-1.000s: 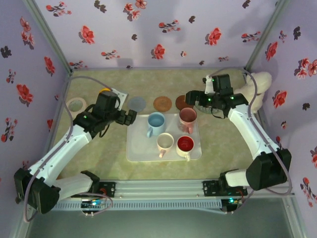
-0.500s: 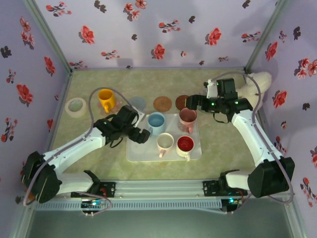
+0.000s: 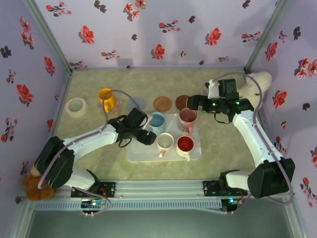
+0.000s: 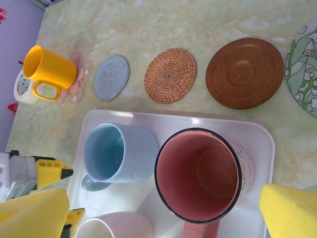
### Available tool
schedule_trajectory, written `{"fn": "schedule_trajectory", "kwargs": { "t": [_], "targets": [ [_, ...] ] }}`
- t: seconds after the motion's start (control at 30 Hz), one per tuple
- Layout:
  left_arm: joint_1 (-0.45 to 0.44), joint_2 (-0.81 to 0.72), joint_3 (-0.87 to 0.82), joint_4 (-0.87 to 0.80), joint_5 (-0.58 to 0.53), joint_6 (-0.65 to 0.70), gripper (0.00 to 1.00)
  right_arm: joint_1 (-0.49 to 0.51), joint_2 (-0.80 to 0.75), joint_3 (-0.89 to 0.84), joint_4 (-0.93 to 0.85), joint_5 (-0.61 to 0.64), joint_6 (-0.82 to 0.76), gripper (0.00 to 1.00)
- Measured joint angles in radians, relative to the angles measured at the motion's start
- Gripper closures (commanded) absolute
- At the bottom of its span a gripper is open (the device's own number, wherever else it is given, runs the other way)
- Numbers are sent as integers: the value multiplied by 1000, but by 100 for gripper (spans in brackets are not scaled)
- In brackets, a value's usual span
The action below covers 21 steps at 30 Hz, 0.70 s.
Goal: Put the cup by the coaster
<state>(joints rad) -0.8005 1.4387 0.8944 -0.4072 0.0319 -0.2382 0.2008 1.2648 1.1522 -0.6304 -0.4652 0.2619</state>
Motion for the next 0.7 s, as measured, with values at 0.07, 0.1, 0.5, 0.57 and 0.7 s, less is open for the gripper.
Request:
{"fn": "schedule_trajectory", "kwargs": {
  "t": [0.07, 0.1, 0.5, 0.57, 0.7],
  "targets": [
    [0, 25, 0, 7, 7, 0, 19, -7, 0, -7, 1, 0, 0, 1],
    [0, 36, 0, 11, 8, 0, 20, -10, 0, -9, 0, 0, 0, 1],
    [10, 153, 40, 32, 26, 16, 33, -19, 17, -10, 5, 0, 0, 1],
    [19, 161, 49, 34, 35, 22, 34, -20, 23, -10, 4, 1, 0, 1],
    [36, 187, 71, 34, 52, 35, 37, -20, 37, -10, 4, 1, 0, 1]
  ]
}}
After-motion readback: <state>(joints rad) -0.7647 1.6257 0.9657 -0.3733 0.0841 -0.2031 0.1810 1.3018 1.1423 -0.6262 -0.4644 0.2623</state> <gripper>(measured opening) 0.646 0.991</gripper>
